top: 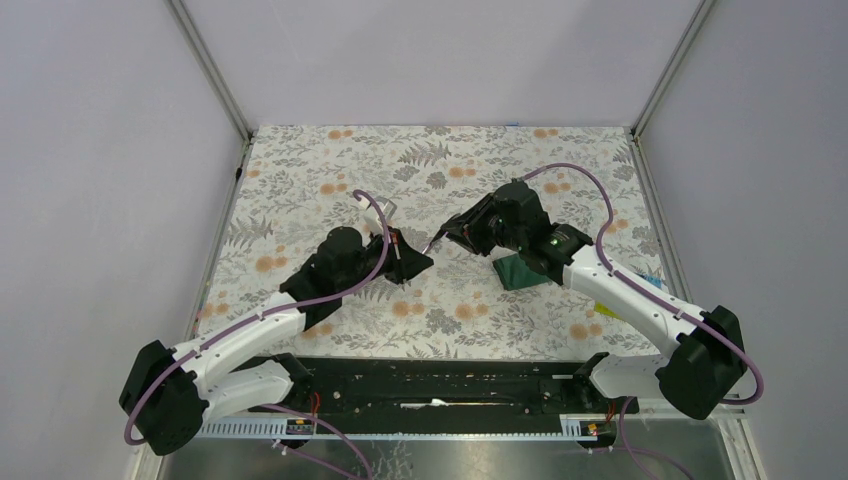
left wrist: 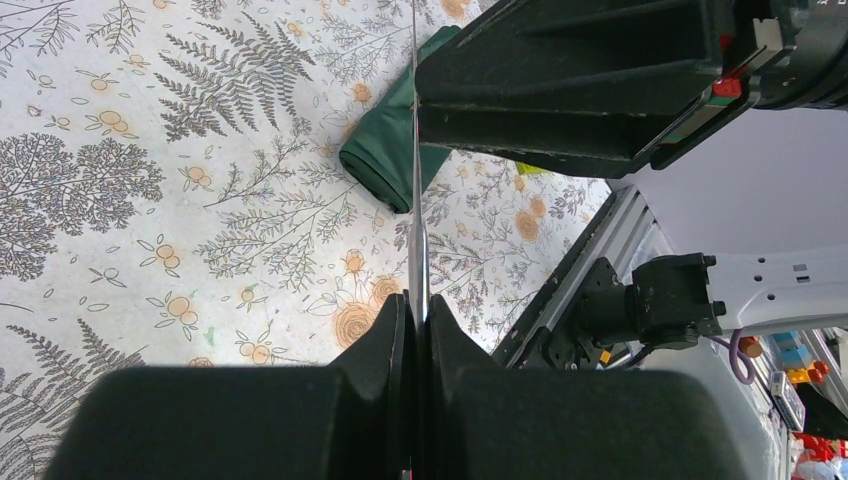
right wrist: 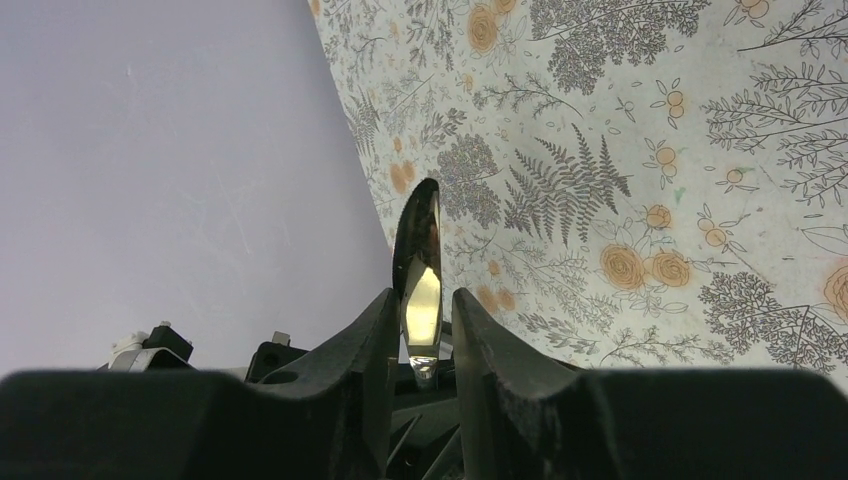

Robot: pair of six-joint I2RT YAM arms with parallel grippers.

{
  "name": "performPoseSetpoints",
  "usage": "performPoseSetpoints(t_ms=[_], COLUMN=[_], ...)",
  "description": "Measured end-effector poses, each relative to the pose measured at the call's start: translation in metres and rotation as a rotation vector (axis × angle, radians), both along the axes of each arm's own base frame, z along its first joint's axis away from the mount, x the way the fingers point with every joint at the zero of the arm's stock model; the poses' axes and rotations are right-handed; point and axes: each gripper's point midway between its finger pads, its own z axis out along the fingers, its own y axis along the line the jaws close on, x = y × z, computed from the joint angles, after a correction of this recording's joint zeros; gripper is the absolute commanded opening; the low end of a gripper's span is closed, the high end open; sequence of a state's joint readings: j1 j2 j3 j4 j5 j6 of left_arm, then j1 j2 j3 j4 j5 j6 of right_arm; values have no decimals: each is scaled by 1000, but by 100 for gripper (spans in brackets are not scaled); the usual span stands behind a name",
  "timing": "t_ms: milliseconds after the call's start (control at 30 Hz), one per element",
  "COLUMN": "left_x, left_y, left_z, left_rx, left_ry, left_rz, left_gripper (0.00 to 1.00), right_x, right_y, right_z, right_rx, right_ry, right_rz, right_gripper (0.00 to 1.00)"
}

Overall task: Fold the napkin into a case and place the utensils inside
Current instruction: Pass from the left arm to the right

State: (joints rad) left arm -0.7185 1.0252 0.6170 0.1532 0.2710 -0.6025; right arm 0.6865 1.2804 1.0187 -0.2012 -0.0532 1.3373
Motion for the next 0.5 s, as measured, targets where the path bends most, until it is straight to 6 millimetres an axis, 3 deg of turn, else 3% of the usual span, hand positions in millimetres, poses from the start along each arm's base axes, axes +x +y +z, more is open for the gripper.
performPoseSetpoints(t_ms=[500], left_x=[2], left_y=[0], left_z=[-2], left_rx=[8], left_ry=[-1], left_rz=[11], left_gripper=[0], right_x=[1], right_y=[2], right_z=[-4], right_rx=[1], right_ry=[15], right_rz=[-4], right_gripper=[36])
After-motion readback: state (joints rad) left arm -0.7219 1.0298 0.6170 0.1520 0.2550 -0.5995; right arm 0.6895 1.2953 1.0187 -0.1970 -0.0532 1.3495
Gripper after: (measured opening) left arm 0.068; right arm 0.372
